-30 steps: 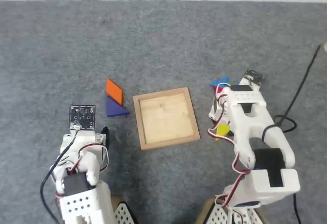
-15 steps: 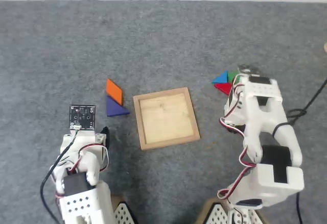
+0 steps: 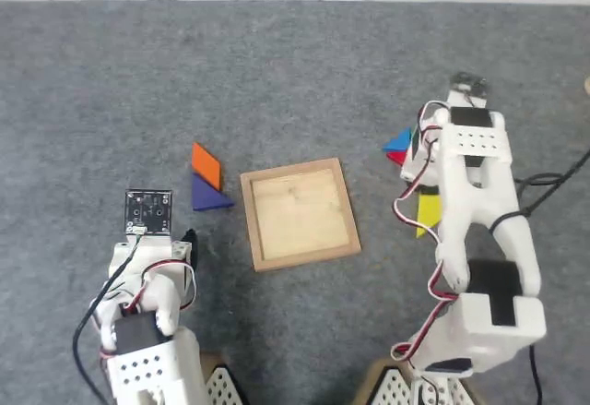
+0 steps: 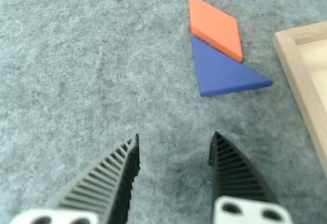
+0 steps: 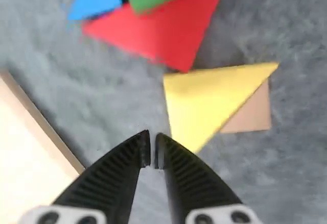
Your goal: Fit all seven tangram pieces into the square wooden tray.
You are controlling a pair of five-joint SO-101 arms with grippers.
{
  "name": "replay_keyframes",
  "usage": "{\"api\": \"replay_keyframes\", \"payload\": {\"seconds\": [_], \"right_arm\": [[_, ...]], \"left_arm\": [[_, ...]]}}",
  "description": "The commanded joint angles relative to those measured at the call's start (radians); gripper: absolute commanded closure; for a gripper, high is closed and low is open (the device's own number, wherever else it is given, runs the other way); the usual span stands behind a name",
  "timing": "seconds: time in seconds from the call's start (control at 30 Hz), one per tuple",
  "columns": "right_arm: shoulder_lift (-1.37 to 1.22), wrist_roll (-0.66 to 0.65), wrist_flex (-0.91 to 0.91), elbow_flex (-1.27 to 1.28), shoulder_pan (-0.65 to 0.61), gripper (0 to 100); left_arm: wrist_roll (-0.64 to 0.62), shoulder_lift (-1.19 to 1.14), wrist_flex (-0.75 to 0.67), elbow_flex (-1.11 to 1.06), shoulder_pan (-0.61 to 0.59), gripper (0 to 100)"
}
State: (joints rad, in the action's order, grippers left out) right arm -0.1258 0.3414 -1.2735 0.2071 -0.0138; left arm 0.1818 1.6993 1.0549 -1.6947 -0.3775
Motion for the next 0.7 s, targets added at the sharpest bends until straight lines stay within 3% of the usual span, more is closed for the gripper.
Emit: {"api": "replay_keyframes", "payload": {"seconds": [0.0, 0.1, 0.17, 0.67], "right_arm": [[-0.048, 0.265, 0.044, -0.046, -0.005, 81.4], [-0.139, 0.44, 0.047, -0.046, -0.015, 68.6], [-0.196, 0.502, 0.053, -0.054, -0.016, 65.6], [-0.289, 0.525, 0.143, -0.213, 0.004, 65.6]], "left_arm": [[0.008, 0.011, 0.003, 0.005, 0.002, 78], [0.008, 0.011, 0.003, 0.005, 0.002, 78], [0.008, 0.011, 0.003, 0.005, 0.002, 78], [0.008, 0.011, 0.003, 0.005, 0.002, 78]]}}
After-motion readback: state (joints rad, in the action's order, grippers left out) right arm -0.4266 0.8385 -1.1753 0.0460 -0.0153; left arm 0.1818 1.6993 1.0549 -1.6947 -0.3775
